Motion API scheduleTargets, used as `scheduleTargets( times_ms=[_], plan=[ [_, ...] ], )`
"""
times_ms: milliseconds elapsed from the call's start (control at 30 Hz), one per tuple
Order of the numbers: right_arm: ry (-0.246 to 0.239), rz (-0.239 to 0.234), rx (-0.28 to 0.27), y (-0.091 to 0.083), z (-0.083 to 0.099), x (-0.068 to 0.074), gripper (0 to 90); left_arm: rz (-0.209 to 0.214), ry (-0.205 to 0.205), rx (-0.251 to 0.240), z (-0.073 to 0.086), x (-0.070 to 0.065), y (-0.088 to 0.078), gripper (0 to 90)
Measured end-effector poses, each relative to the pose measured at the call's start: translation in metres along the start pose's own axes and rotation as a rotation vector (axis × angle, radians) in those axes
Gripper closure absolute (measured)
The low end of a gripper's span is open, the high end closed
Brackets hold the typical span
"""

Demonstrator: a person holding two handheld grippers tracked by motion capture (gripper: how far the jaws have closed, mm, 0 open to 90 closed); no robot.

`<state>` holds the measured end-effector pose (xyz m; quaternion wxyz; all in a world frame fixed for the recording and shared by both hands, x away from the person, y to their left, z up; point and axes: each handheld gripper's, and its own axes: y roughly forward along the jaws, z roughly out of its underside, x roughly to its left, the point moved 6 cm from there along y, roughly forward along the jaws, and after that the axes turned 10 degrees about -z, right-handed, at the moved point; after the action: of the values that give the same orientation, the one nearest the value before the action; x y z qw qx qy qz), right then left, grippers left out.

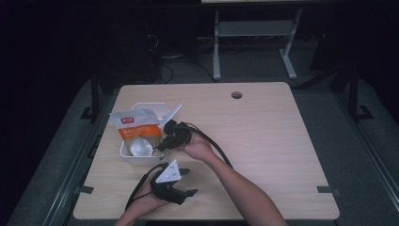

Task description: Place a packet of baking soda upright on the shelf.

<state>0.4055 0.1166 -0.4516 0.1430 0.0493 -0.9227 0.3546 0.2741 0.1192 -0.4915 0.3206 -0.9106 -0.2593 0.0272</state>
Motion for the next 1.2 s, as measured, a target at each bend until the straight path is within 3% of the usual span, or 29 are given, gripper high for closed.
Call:
scheduleTargets(
  times_ms=[367, 400, 467, 600, 800, 933, 1200],
  plan=[
    [0.016, -0.006, -0.011, 0.005, 0.005, -0.003, 81.6, 0.009, 0.004, 0.004, 0.001, -0.001, 0.001, 26.7],
    [0.017, 0.001, 0.012, 0.007, 0.007, -0.003, 82.1, 0.009, 0.003, 0.004, 0.001, -0.001, 0.001, 26.6],
    [-0.026, 0.051, 0.079, 0.017, 0.014, -0.003, 82.2, 0.010, 0.005, 0.005, 0.001, -0.001, 0.000, 26.7],
    [0.016, 0.009, 0.014, 0.014, 0.015, -0.005, 81.5, 0.009, 0.002, 0.001, 0.000, -0.001, 0.000, 26.7],
    [0.036, 0.009, -0.001, 0.013, 0.015, -0.004, 76.3, 0.011, 0.006, 0.004, 0.001, -0.001, 0.000, 26.6],
    [0.060, -0.015, -0.049, 0.007, 0.014, -0.003, 73.2, 0.013, 0.005, 0.004, 0.001, -0.001, 0.001, 26.6],
    [0.059, -0.028, -0.121, -0.007, 0.007, -0.001, 71.3, 0.018, 0.011, 0.009, 0.001, -0.003, 0.002, 26.6]
  ],
)
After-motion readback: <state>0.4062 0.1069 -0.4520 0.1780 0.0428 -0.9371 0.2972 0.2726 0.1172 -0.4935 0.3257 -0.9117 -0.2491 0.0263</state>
